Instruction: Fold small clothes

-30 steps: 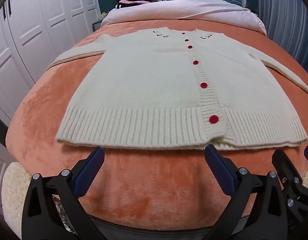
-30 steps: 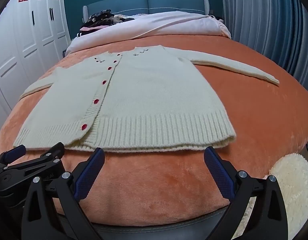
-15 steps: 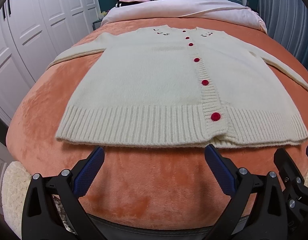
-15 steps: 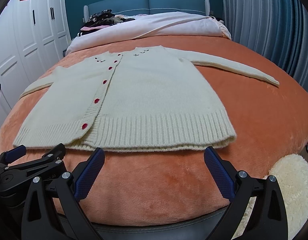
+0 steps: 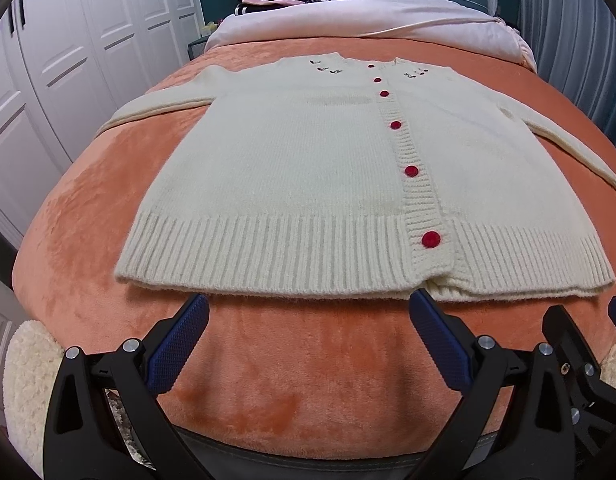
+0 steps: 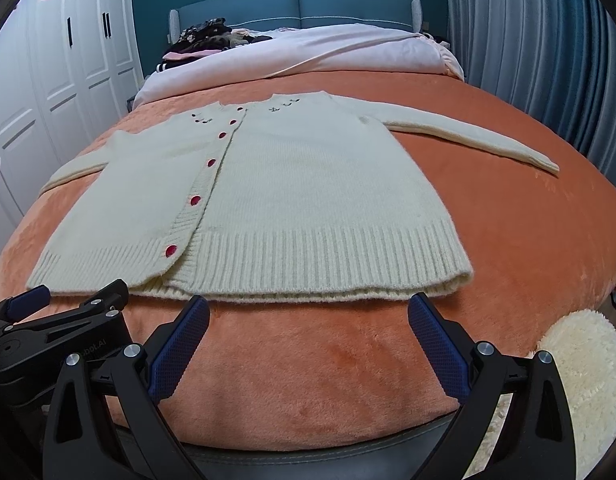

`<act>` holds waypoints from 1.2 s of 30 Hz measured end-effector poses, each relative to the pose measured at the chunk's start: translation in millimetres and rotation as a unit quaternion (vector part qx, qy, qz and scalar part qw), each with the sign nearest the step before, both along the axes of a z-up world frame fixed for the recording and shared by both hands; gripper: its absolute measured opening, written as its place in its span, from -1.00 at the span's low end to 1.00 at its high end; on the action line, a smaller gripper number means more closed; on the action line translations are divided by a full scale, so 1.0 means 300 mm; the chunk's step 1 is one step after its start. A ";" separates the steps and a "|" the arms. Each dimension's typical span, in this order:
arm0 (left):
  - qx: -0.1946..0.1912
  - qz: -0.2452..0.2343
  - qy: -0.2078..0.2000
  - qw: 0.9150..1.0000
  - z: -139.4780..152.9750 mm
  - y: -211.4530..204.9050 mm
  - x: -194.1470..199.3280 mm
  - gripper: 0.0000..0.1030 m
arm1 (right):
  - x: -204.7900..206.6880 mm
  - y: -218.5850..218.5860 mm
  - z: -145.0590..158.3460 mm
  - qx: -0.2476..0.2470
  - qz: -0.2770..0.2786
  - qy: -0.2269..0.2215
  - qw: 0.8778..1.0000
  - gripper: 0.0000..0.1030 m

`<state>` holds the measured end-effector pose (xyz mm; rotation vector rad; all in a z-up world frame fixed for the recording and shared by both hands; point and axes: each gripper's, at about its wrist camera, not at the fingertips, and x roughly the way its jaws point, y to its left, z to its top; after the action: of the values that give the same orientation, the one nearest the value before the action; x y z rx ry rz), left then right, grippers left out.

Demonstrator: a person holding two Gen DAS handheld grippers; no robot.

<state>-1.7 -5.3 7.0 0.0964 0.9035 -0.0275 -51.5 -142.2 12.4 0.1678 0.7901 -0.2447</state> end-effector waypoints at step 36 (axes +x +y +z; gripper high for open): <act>0.001 0.001 0.004 1.000 -0.016 0.005 -0.003 0.89 | 0.001 0.001 -0.019 0.000 -0.001 0.009 1.000 0.90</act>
<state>-2.6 -3.8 2.3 0.0977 0.9109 -0.0254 -51.1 -141.8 6.8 0.1668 0.8072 -0.2483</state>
